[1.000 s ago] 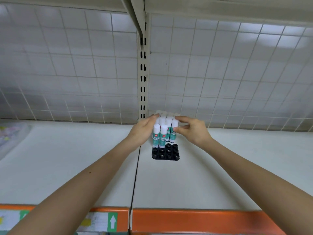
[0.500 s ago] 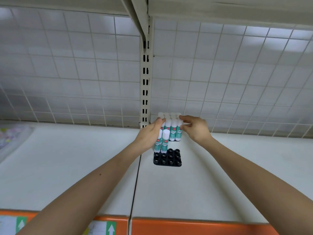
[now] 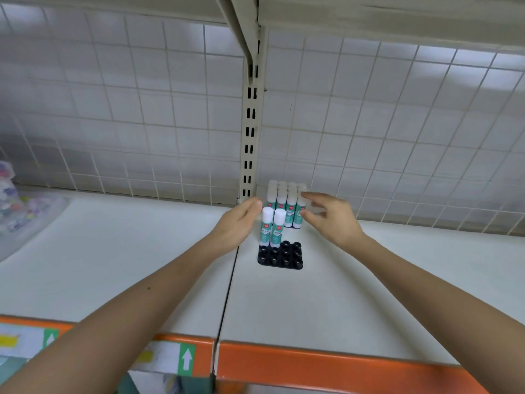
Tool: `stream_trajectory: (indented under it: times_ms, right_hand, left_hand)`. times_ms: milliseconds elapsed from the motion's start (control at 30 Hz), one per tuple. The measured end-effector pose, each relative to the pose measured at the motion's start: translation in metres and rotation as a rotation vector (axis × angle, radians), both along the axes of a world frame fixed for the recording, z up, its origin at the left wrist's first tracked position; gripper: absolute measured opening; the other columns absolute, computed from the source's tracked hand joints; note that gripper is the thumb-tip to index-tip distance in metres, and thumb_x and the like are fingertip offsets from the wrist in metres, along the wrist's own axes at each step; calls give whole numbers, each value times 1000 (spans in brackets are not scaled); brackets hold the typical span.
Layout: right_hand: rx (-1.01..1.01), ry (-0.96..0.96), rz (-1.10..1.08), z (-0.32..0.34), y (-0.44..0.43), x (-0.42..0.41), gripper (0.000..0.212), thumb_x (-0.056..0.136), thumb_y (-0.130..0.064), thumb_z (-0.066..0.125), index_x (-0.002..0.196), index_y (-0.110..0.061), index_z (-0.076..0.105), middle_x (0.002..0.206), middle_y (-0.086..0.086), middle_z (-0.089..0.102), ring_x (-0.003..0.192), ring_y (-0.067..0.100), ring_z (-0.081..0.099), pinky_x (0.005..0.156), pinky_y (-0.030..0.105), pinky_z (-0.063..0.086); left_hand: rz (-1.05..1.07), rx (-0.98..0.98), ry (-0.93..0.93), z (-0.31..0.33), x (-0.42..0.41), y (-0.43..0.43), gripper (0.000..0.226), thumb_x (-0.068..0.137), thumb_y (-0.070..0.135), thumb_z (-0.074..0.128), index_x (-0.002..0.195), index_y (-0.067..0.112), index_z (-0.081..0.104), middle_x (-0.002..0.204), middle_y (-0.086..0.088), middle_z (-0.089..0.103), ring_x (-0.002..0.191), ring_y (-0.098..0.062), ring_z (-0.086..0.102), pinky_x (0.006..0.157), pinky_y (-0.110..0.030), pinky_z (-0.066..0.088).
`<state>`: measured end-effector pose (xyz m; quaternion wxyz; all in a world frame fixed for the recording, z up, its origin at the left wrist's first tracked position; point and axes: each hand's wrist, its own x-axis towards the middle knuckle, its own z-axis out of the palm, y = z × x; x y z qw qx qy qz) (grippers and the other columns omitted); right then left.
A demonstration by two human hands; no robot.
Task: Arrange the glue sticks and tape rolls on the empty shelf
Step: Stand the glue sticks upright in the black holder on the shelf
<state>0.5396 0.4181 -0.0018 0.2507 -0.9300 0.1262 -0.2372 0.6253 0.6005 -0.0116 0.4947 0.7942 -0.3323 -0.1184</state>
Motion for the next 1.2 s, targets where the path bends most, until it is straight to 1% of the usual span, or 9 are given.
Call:
stream_trajectory:
  times_ms: [100,200,267,300,433,567,733,1033,1200]
  right_hand:
    - [-111,-2,10,-7,1,-17,40,84,-22,62,123,-16,57,134,4,51,126,18,46,103,19,29]
    - [-162,230,131,-12,9,-28,44,83,-32,63,123,-17,57,132,-2,54,126,13,45,101,14,25]
    - [-225,385,198,-19,15,-32,44,83,-38,62,122,-20,57,127,-5,56,124,12,45,103,19,29]
    - [-238,411,215,-22,18,-32,42,83,-38,61,121,-21,57,123,-6,57,121,12,45,102,21,33]
    - [-215,396,204,-28,18,-28,37,84,-37,59,118,-22,59,119,-7,59,116,13,48,98,29,39]
    - [-202,423,159,-26,14,-19,37,87,-33,56,122,-19,57,127,-1,56,121,17,46,101,33,38]
    - [-189,439,120,-27,5,-8,44,89,-32,54,130,-19,50,140,-3,46,129,17,40,107,29,32]
    - [-144,465,98,-30,-5,3,43,89,-31,53,131,-22,49,140,-6,46,128,18,42,105,32,35]
    - [-54,462,95,-30,-2,-3,52,89,-34,55,137,-25,39,148,-5,32,137,14,29,112,28,24]
  left_hand:
    - [5,173,-48,-15,3,15,54,92,45,43,141,24,33,142,1,42,128,-10,39,95,-17,26]
    - [-104,364,-128,-22,2,23,79,74,61,61,140,28,34,144,5,39,135,-16,32,100,-22,27]
    - [-180,438,-191,-25,-1,21,82,63,65,63,135,36,38,142,8,41,139,-18,20,105,-26,25]
    - [-177,454,-213,-28,-2,19,78,66,61,65,135,38,37,144,9,39,141,-19,11,110,-30,21]
    - [-67,446,-293,-32,-1,7,61,81,43,63,136,30,39,144,9,39,142,-17,-5,116,-36,14]
    - [-29,438,-281,-34,4,-5,59,83,42,61,137,32,38,143,7,40,142,-19,-4,114,-34,16]
    - [-11,428,-262,-40,12,-17,54,86,43,56,136,31,39,141,5,43,141,-21,-3,111,-33,17]
    - [30,411,-283,-40,14,-27,52,88,41,54,137,27,40,140,0,45,141,-23,3,110,-32,21]
    - [27,424,-284,-39,12,-22,60,89,43,52,141,19,34,144,-3,40,142,-22,7,111,-32,20]
